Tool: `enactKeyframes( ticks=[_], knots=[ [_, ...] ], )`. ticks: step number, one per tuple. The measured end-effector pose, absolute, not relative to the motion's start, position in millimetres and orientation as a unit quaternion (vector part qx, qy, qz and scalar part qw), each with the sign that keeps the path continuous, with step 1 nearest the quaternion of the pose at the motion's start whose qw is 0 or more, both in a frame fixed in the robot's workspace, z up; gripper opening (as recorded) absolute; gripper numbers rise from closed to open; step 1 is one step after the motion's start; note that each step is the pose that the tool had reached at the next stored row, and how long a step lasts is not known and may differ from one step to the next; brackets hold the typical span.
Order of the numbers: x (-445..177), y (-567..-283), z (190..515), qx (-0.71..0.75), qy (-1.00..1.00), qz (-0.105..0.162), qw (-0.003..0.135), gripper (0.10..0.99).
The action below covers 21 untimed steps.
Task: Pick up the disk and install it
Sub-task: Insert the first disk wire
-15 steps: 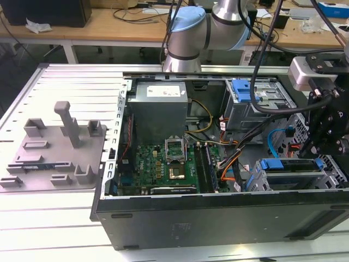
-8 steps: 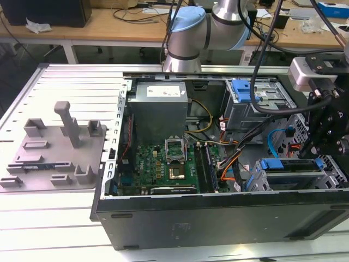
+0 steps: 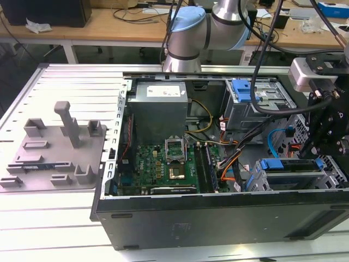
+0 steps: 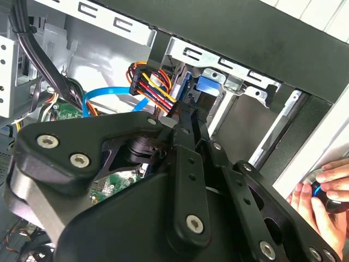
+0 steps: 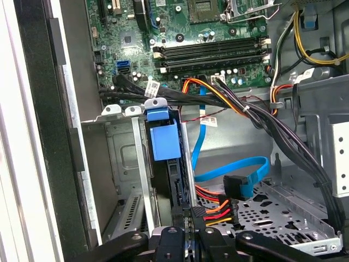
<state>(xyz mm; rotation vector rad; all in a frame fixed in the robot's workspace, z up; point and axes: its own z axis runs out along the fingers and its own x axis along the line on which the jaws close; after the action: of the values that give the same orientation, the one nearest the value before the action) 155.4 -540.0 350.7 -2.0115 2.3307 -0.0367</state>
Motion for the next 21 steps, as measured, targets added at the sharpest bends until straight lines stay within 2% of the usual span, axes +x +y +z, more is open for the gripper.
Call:
enactKeyframes(
  ticks=[21],
  knots=[
    [154.1, -540.2, 355.7, -0.662, 0.749, -0.014, 0.030, 0.169]
  ],
)
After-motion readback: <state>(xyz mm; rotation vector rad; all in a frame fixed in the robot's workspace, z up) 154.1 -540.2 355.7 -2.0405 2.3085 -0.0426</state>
